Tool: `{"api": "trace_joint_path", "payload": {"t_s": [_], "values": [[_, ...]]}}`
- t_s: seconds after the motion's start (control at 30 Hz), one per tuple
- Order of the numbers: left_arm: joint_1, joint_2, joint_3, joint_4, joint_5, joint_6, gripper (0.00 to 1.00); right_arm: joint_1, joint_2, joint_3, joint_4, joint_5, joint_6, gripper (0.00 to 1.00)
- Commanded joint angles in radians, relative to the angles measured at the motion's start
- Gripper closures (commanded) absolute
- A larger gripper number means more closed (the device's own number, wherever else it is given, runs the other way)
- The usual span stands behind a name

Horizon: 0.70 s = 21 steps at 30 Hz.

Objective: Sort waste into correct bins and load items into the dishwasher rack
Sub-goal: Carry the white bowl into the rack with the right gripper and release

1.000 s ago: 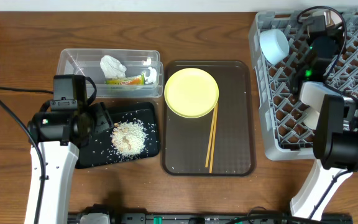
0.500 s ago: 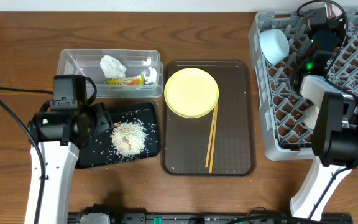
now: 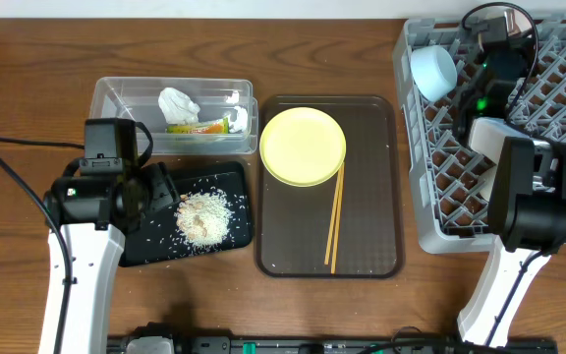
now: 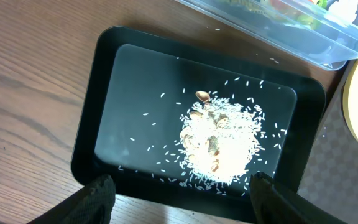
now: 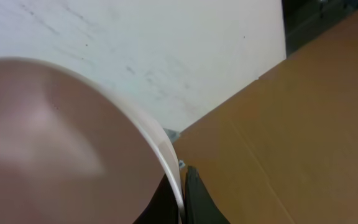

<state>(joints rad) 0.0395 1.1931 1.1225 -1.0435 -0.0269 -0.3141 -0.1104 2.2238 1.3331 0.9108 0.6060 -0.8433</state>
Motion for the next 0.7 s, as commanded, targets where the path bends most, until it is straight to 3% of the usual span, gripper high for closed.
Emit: {"api": "trace_joint_path", "payload": {"t_s": [0.0,0.17,0.5,0.53,0.67], "values": [[0.005,-0.003,0.005,-0.003,-0.007,-0.002,0.28,0.014,0.022,0.008,-0.023,0.116,0.066,0.99],[0.005,-0.003,0.005,-0.003,-0.007,-0.002,0.28,0.056,-0.001,0.008,-0.135,0.199,0.22,0.99],[0.005,-0.003,0.005,-0.003,-0.008,-0.002,0.28,0.089,-0.181,0.008,-0.755,0.109,0.652,0.98],[0.005,-0.003,0.005,-0.003,-0.008,-0.002,0.28,0.089,-0.204,0.008,-0.808,0.087,0.673,0.96],[0.005,-0.003,0.005,-0.003,-0.008,-0.002,0.28,0.09,-0.301,0.008,-1.03,-0.042,0.763,0.7]]}}
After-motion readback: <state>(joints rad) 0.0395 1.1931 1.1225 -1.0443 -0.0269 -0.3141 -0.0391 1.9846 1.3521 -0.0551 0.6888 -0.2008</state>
